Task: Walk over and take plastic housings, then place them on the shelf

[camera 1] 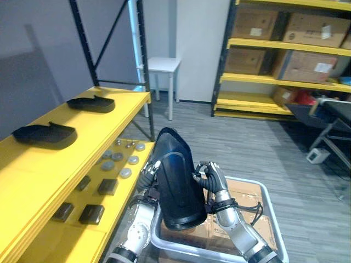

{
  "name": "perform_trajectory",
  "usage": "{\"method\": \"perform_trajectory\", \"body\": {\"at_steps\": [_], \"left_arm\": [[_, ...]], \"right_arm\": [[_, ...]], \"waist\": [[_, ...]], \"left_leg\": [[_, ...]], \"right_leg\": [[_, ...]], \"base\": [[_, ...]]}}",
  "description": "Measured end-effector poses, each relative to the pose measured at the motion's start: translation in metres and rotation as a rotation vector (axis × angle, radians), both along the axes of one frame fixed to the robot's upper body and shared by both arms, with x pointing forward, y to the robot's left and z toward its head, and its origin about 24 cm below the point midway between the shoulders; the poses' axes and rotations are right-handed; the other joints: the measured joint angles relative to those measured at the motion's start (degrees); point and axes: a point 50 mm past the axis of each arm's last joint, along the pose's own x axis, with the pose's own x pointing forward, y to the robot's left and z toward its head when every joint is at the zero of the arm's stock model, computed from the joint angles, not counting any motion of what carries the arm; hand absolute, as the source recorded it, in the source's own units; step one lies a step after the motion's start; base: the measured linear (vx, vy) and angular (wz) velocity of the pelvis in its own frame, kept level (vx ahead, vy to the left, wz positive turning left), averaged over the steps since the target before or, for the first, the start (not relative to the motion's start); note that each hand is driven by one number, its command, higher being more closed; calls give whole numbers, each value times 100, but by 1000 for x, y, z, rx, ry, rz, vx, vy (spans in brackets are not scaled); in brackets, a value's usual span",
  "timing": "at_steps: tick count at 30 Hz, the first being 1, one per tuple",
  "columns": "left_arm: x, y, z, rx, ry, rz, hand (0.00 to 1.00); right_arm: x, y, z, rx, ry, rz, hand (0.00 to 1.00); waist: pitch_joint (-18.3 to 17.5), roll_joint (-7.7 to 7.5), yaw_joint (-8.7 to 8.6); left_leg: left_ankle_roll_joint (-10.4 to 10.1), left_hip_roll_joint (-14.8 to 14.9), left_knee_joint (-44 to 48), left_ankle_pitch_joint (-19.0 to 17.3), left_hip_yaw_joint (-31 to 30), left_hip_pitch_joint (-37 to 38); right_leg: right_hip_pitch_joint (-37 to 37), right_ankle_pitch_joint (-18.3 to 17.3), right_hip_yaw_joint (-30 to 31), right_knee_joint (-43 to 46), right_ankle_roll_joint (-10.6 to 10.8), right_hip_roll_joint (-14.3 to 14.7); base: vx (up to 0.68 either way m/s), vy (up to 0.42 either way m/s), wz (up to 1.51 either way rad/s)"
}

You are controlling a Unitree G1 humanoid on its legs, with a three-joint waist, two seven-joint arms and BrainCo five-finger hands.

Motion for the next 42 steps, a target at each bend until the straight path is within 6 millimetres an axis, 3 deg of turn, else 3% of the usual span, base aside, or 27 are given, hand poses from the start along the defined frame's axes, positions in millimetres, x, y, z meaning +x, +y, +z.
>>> {"method": "perform_trajectory", "body": {"at_steps": [3, 8, 10, 12, 13, 14, 15, 16, 17, 20, 21, 22, 23, 24, 25, 26, 27, 28, 29, 30, 31, 32, 34, 35, 36, 38, 42], "left_arm": [[-11, 10, -3, 45, -12, 20, 100], [-21, 21, -4, 91, -28, 48, 100], [-23, 20, -1, 115, -47, 54, 100], [-22, 19, 3, 130, -62, 66, 100], [-21, 18, 9, 130, -97, 95, 100], [-21, 17, 10, 129, -103, 100, 100], [-21, 17, 14, 142, -124, 116, 100], [-22, 16, 17, 147, -136, 126, 100], [-29, 19, 25, 159, -170, 157, 100], [-50, 33, 46, 255, -263, 234, 100], [-55, 39, 54, 302, -300, 266, 100], [-56, 41, 57, 321, -314, 281, 100], [-58, 44, 65, 368, -345, 310, 100], [-61, 47, 71, 404, -365, 329, 100], [-64, 48, 72, 419, -370, 338, 100], [-68, 49, 75, 455, -382, 354, 100], [-69, 49, 77, 472, -390, 361, 100], [-70, 50, 82, 497, -410, 377, 100], [-70, 50, 85, 521, -421, 392, 100], [-70, 50, 85, 523, -423, 394, 100], [-70, 50, 86, 528, -425, 395, 100], [-69, 50, 88, 538, -438, 393, 100], [-69, 48, 89, 557, -454, 377, 100], [-68, 45, 90, 571, -465, 350, 100], [-67, 45, 92, 587, -474, 340, 100], [-70, 43, 85, 573, -443, 335, 100], [-68, 41, 80, 580, -413, 312, 100]], "right_arm": [[-4, 8, -3, -4, 20, 51, 100], [-8, 16, -6, 7, 48, 104, 100], [-8, 16, -6, 26, 54, 107, 100], [-6, 15, -4, 42, 57, 105, 100], [-1, 15, 3, 38, 27, 116, 100], [0, 15, 5, 42, 23, 118, 100], [2, 15, 9, 54, 10, 122, 100], [3, 15, 11, 63, 3, 125, 100], [4, 18, 17, 95, -8, 150, 100], [-3, 34, 28, 188, -23, 225, 100], [-4, 42, 31, 234, -13, 246, 100], [-5, 45, 32, 257, -10, 252, 100], [-5, 50, 35, 293, -2, 263, 100], [-6, 54, 37, 318, 2, 274, 100], [-6, 56, 37, 324, 7, 283, 100], [-6, 58, 38, 330, 17, 301, 100], [-6, 59, 39, 337, 18, 308, 100], [-6, 62, 42, 348, 14, 315, 0], [-6, 62, 43, 360, 14, 318, 0], [-6, 62, 43, 367, 19, 319, 0], [-7, 62, 43, 377, 24, 327, 0], [-10, 59, 45, 402, 21, 333, 0], [-13, 55, 45, 438, 33, 334, 0], [-15, 51, 42, 467, 57, 331, 0], [-17, 49, 42, 487, 65, 339, 0], [-20, 46, 35, 511, 107, 351, 0], [-30, 40, 47, 544, 76, 405, 0]], "waist": [[17, 28, 214], [33, 131, 201], [49, 217, 191], [35, 201, 157], [20, 327, 171], [15, 357, 169], [-17, 420, 175], [-40, 470, 185], [-90, 610, 211], [-93, 659, 371], [-89, 535, 396], [-92, 518, 402], [-77, 492, 499], [-60, 468, 560], [-58, 467, 580], [-38, 479, 592], [-18, 498, 556], [34, 556, 433], [94, 524, 311], [136, 533, 278], [148, 513, 180], [167, 482, 126], [178, 426, 19], [174, 312, 28], [220, 116, 59], [173, 250, 88], [152, 227, 71]], "left_leg": [[-30, 0, 101, -23, -101, -49], [-68, -16, 180, -70, -221, -243], [67, -39, 99, 69, -332, -451], [917, 98, -281, 116, 461, -574], [1436, 548, -126, 82, 2218, -871], [1434, 633, -96, 80, 2526, -897], [1352, 898, 130, 62, 3576, -1012], [1328, 991, 274, 49, 4010, -1045], [1029, 1014, 320, 293, 4351, -1042], [625, 545, 195, 1109, 3760, -1041], [716, 189, 154, 1013, 3534, -1098], [759, 39, 134, 943, 3417, -1153], [863, -235, 79, 883, 3208, -1196], [945, -484, -2, 847, 3027, -1157], [1006, -588, -46, 825, 2923, -1105], [1113, -733, -125, 732, 2739, -929], [1132, -745, -142, 695, 2616, -881], [1152, -730, -207, 661, 2332, -806], [1156, -746, -331, 659, 2084, -630], [1162, -762, -393, 656, 1995, -521], [1188, -825, -476, 633, 1812, -383], [1177, -916, -492, 606, 1618, -305], [1139, -1072, -482, 607, 1309, -230], [1112, -1258, -449, 571, 1143, -200], [1109, -1472, -460, 552, 1070, -120], [1052, -1366, -473, 490, 965, -158], [993, -1176, -582, 485, 962, -214]], "right_leg": [[64, -11, -57, -1, -4, 15], [13, -58, -107, -2, 19, 29], [-51, -49, -366, 11, 9, 18], [-48, -33, -903, 33, -21, -138], [73, -90, -1654, 27, 0, -234], [111, -95, -1796, 28, 6, -252], [258, -128, -2297, 33, 45, -357], [356, -141, -2547, 37, 63, -397], [599, -155, -3037, 83, 85, -446], [944, -323, -3552, 470, 317, -840], [1035, -328, -3832, 786, 316, -1160], [1034, -326, -3926, 1030, 313, -1330], [955, -289, -3964, 1728, 265, -1756], [889, -119, -3935, 2467, 36, -2202], [861, 43, -3925, 2795, -183, -2390], [721, 575, -3662, 3501, -936, -2711], [543, 399, -3224, 3861, -856, -2707], [13, -434, -2154, 4493, -454, -2299], [-357, -1184, -1394, 4681, -378, -1749], [-507, -1419, -1057, 4602, -287, -1468], [-728, -1683, -539, 4208, -125, -933], [-958, -1805, -134, 3711, -96, -522], [-1166, -1809, 529, 2928, -59, -68], [-1204, -1478, 663, 2469, -305, -54], [-1236, -1149, 591, 2261, -301, -199], [-1021, -1079, 428, 1806, -312, -101], [-688, -644, 350, 863, -369, 185]], "base": [[-80, 1, 16], [-97, 15, 11], [-65, -29, 65], [-31, -106, 155], [1, -113, 177], [57, -142, 233], [89, -21, 158], [196, 34, 225], [184, 104, 161], [234, 219, 124], [251, 267, 126], [282, 308, 140], [326, 375, 130], [322, 377, 121], [231, 288, 105], [172, 201, 75], [193, 164, 97], [195, 77, 103], [240, 67, 101], [236, 68, 96], [220, 58, 92], [176, 22, 95], [158, -56, 105], [143, -97, 107], [104, -104, 74], [178, -106, 25], [129, -55, -8]]}}
